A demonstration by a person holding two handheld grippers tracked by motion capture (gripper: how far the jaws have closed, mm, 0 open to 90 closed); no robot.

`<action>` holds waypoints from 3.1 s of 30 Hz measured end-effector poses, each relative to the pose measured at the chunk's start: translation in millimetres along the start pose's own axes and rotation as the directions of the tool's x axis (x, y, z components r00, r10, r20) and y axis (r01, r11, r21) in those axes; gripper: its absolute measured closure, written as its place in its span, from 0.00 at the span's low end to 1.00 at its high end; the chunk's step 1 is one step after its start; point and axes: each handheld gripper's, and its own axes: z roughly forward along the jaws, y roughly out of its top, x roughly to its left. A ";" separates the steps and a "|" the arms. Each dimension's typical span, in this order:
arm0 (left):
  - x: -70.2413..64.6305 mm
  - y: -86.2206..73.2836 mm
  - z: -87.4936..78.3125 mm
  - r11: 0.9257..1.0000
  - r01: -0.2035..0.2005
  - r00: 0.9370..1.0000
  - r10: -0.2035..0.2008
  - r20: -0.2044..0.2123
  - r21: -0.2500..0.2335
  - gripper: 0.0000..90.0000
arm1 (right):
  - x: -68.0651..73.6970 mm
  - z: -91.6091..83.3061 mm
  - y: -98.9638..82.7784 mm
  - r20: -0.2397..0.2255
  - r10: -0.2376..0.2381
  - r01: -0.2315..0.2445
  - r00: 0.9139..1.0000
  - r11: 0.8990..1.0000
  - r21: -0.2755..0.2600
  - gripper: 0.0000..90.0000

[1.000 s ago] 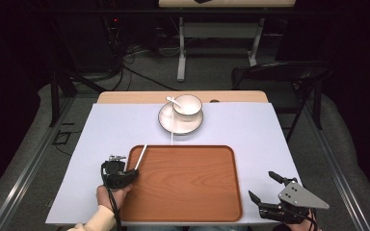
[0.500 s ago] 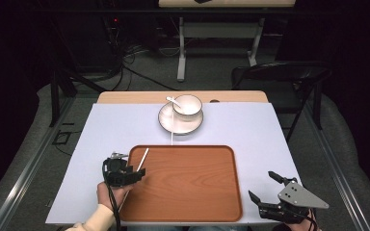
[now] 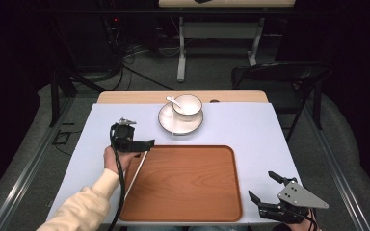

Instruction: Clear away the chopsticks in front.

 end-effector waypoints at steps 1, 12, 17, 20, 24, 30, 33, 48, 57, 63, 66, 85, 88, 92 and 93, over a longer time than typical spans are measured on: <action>0.0 0.0 0.0 1.000 0.000 1.000 0.000 0.000 0.000 0.07 | 0.0 0.0 0.0 0.000 0.000 0.000 1.000 1.000 0.000 0.16; -5.4 49.4 39.9 0.999 -0.021 1.000 0.021 0.002 0.032 0.00 | -0.3 0.1 -0.1 -0.001 0.003 -0.003 1.000 1.000 0.003 0.16; -9.3 61.3 61.1 0.998 -0.016 1.000 0.016 -0.008 0.057 0.00 | -0.5 0.1 -0.2 -0.003 0.003 -0.003 1.000 1.000 0.002 0.16; -11.8 68.8 77.5 0.996 -0.012 1.000 0.013 -0.011 0.083 0.00 | -0.5 0.1 -0.2 -0.003 0.003 -0.003 1.000 1.000 0.002 0.16; -13.0 74.1 87.2 0.996 0.000 1.000 0.001 -0.012 0.090 0.00 | -0.6 0.0 -0.3 -0.003 0.003 -0.003 1.000 1.000 0.002 0.16; -12.6 79.9 110.7 0.990 0.021 1.000 -0.019 -0.015 0.138 0.03 | -0.9 0.0 -0.4 -0.002 0.005 -0.005 1.000 1.000 -0.001 0.16; -12.1 80.7 116.1 0.989 0.030 1.000 -0.028 -0.014 0.145 0.10 | -1.0 0.0 -0.5 -0.003 0.005 -0.005 1.000 1.000 -0.001 0.16; -5.7 84.2 135.7 0.984 0.091 0.995 -0.085 -0.044 0.152 0.44 | -1.2 -0.2 -0.6 -0.003 0.008 -0.008 1.000 1.000 -0.003 0.16; -5.2 85.6 144.3 0.977 0.128 0.991 -0.122 -0.045 0.171 0.68 | -1.3 -0.4 -0.8 -0.003 0.008 -0.008 1.000 1.000 -0.004 0.16; -2.0 85.0 149.7 0.970 0.163 0.986 -0.156 -0.054 0.182 0.76 | -1.5 -0.8 -0.9 -0.002 0.010 -0.010 1.000 1.000 -0.006 0.16; -0.8 84.9 151.0 0.967 0.167 0.985 -0.157 -0.067 0.190 0.80 | -1.5 -0.7 -0.9 -0.002 0.010 -0.010 1.000 1.000 -0.006 0.16; 12.7 86.6 141.8 0.965 0.218 0.974 -0.207 -0.093 0.142 0.94 | -1.7 -0.8 -1.0 -0.002 0.012 -0.012 1.000 1.000 -0.008 0.16; 16.1 89.1 134.8 0.967 0.219 0.973 -0.208 -0.097 0.128 0.94 | -1.8 -0.8 -1.0 -0.002 0.012 -0.012 1.000 1.000 -0.007 0.16; 23.2 91.1 125.6 0.967 0.231 0.970 -0.220 -0.106 0.106 0.94 | -1.6 -0.9 -0.9 -0.001 0.012 -0.012 1.000 1.000 -0.007 0.16; 24.8 91.4 123.2 0.968 0.229 0.970 -0.219 -0.107 0.103 0.94 | -1.7 -0.8 -0.9 -0.001 0.012 -0.012 1.000 1.000 -0.007 0.16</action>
